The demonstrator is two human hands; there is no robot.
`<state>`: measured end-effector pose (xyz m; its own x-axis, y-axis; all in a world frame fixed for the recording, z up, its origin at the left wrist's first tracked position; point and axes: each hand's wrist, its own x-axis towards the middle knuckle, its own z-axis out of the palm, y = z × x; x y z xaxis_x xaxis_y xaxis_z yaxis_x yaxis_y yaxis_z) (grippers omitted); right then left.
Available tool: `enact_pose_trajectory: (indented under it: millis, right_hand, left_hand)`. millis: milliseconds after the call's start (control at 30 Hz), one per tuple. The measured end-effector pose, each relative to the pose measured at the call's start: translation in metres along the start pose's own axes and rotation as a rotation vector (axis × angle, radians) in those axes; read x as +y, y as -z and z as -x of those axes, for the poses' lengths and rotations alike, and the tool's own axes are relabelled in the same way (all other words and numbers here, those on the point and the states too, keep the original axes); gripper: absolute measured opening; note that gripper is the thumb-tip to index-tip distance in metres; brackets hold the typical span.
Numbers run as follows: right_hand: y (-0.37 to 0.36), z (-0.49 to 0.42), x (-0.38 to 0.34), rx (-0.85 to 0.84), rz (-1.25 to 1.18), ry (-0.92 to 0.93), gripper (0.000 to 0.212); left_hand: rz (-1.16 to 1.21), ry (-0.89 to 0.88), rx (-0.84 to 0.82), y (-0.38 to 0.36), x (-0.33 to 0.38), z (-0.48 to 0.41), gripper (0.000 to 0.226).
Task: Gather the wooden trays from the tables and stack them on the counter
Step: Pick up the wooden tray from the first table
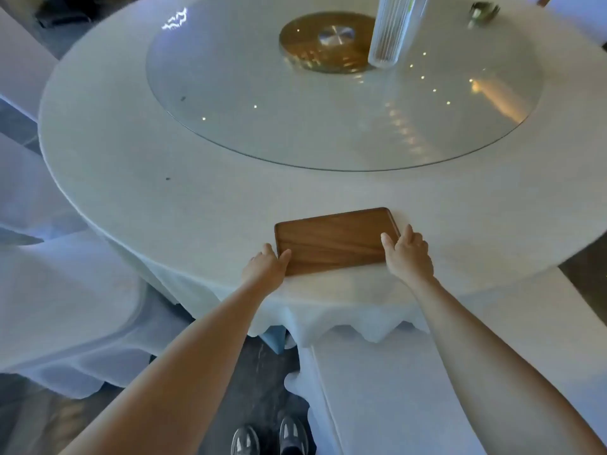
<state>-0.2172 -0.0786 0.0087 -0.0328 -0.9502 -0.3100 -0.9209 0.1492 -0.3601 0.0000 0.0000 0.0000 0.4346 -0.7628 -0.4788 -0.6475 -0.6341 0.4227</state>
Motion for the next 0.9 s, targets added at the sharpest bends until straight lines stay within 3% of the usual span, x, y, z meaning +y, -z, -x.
enact_pose_trajectory:
  millis: [500, 700, 900]
  right_hand:
    - [-0.014, -0.022, 0.000, -0.018, 0.140, -0.059, 0.053]
    - [-0.015, -0.010, -0.022, -0.089, 0.150, -0.017, 0.050]
    - [-0.016, 0.001, -0.093, -0.060, 0.060, 0.098, 0.045]
  left_hand:
    - [0.075, 0.051, -0.047, -0.001, -0.004, -0.038, 0.055]
    - [0.168, 0.101, 0.045, 0.024, -0.032, -0.033, 0.049]
    - [0.207, 0.149, 0.203, 0.084, -0.071, -0.023, 0.049]
